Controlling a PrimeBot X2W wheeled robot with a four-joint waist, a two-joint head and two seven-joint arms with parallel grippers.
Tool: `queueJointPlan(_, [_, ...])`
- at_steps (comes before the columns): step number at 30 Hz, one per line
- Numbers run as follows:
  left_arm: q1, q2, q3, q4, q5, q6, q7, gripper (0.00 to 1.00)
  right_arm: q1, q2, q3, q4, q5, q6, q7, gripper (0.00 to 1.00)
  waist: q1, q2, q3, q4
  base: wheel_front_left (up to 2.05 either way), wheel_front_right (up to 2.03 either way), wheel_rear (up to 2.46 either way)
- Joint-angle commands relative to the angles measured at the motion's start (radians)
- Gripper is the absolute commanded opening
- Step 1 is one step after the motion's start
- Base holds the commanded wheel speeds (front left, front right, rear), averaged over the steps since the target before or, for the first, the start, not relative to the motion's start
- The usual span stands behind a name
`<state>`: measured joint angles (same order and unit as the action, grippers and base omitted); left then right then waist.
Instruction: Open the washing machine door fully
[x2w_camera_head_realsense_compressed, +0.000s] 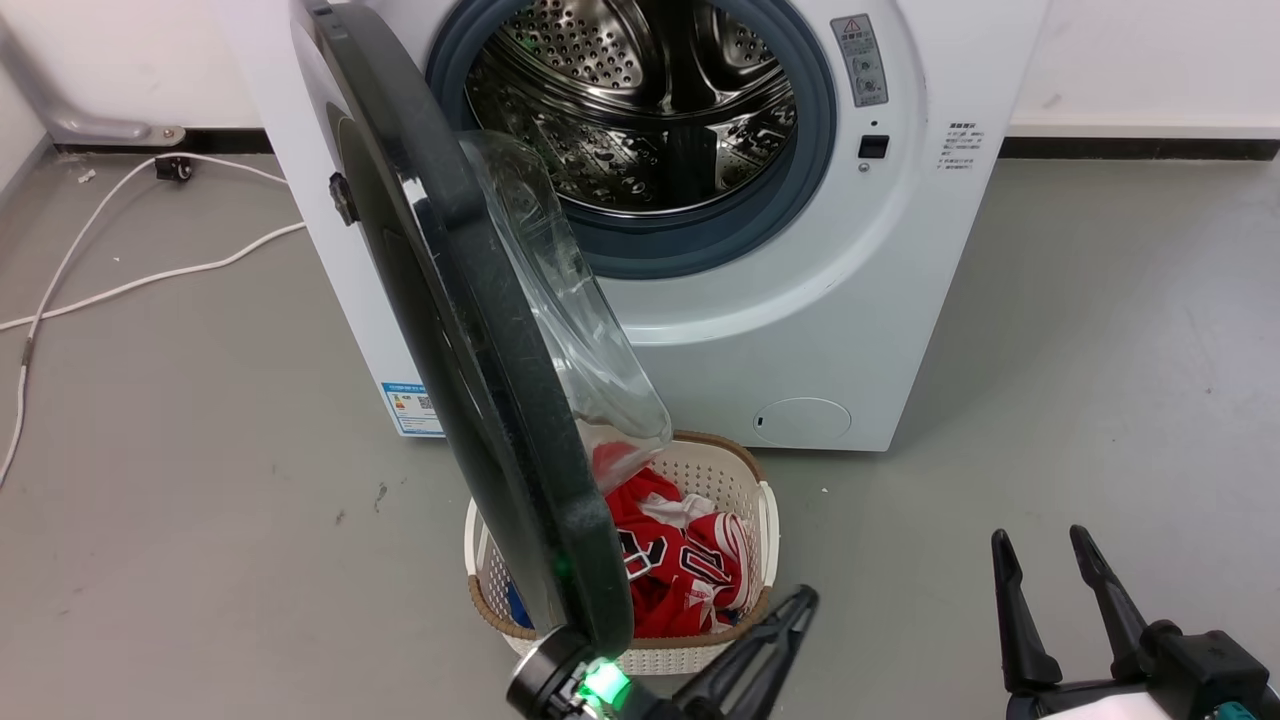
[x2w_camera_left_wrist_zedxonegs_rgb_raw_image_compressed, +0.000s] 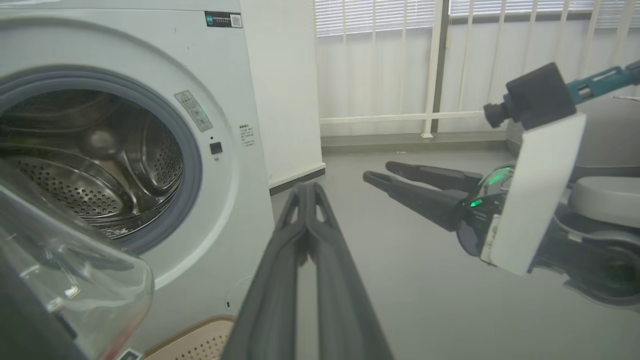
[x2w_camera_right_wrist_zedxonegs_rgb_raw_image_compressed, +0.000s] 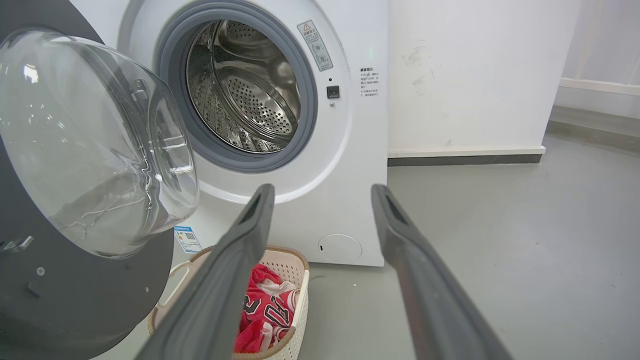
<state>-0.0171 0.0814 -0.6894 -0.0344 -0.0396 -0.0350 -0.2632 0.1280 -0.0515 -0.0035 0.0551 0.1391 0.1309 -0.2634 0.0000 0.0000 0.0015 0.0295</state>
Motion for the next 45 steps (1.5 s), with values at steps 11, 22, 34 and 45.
queueJointPlan(11, [0.005,0.002,0.11,0.084,-0.013,0.017,-0.002,0.0,-0.006,0.002,-0.008,0.008,-0.007,0.0,-0.002,1.0,0.0,0.0,0.002,0.012,0.0,0.0,0.0])
queueJointPlan(22, [-0.043,0.018,0.216,0.141,-0.005,0.01,-0.002,0.0,-0.014,0.002,0.009,0.013,-0.001,0.0,-0.002,1.0,0.0,0.0,0.007,0.029,0.0,0.0,0.0])
queueJointPlan(34, [-0.007,0.037,0.287,0.126,0.005,0.018,0.001,0.0,0.008,0.002,0.012,0.028,0.006,0.0,-0.002,1.0,0.0,0.0,0.004,0.115,0.0,0.0,0.0])
queueJointPlan(45, [0.031,0.025,0.317,0.093,0.001,0.032,0.0,0.0,0.003,0.002,0.021,0.03,0.003,0.0,-0.002,1.0,0.0,0.0,0.011,0.214,0.0,0.0,0.0])
